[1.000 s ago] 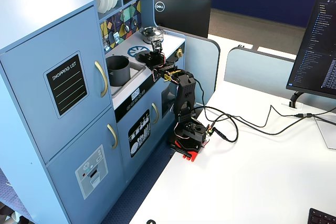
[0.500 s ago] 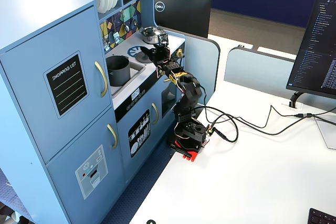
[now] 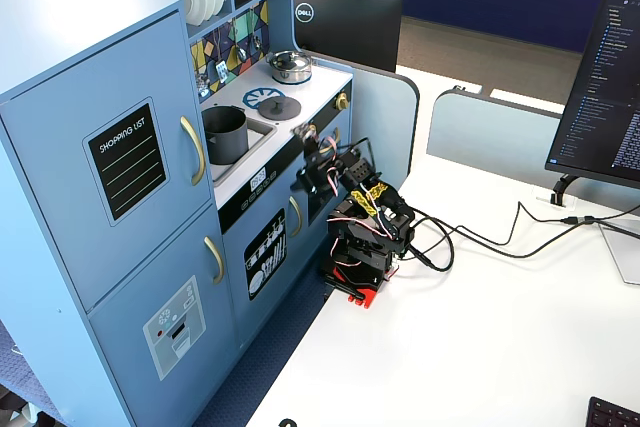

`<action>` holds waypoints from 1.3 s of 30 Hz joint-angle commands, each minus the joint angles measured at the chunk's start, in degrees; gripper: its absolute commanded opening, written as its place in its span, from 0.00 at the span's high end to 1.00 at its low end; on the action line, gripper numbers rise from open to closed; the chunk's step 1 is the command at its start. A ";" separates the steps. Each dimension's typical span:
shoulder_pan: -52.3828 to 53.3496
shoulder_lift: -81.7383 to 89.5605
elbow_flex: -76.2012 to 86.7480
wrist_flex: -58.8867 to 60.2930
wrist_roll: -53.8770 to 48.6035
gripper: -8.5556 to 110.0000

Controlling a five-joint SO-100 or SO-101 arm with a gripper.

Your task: Take off the lid from the gray recipient and place it on the counter

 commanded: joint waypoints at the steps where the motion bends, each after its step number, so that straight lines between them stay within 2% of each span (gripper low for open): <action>1: -3.25 0.88 11.43 -12.30 1.41 0.93; 4: -5.01 1.14 21.36 -22.24 1.58 0.93; 6: -6.06 2.11 25.05 -22.85 3.43 0.93; 14: -8.61 8.70 25.66 6.86 4.13 0.93; 17: -10.02 8.70 25.66 13.18 5.45 0.93; 21: -12.39 8.70 25.75 17.49 6.50 0.92; 27: -13.80 8.70 25.75 18.11 2.64 0.91; 39: -13.80 8.70 25.75 18.11 2.90 0.90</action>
